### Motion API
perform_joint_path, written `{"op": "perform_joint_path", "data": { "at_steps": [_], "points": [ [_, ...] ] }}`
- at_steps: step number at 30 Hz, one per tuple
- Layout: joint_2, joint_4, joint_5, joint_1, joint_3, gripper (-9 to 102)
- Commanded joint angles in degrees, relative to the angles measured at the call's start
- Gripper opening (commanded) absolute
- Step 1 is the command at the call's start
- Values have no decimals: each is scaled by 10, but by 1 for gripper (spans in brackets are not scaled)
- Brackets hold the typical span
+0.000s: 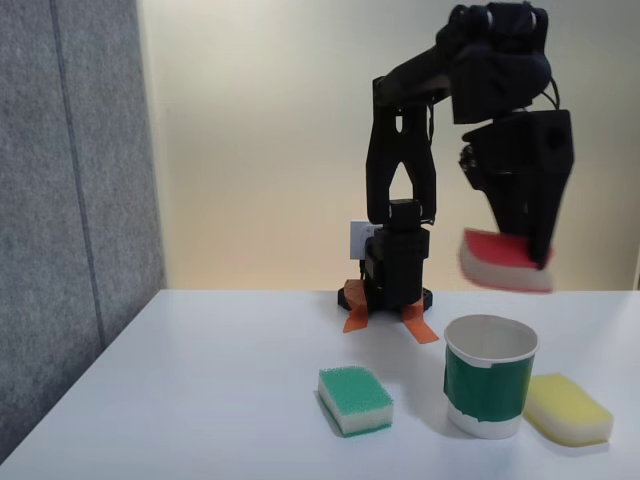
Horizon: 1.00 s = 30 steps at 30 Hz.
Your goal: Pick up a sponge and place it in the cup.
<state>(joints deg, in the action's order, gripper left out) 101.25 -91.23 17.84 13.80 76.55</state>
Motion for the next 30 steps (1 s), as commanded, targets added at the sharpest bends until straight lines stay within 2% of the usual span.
{"op": "perform_joint_path", "data": {
  "at_steps": [1,21,30],
  "points": [
    [11,2,9,1,-15,0],
    [15,33,11,-11,26,0],
    [25,63,-5,-6,50,10]
  ]
}}
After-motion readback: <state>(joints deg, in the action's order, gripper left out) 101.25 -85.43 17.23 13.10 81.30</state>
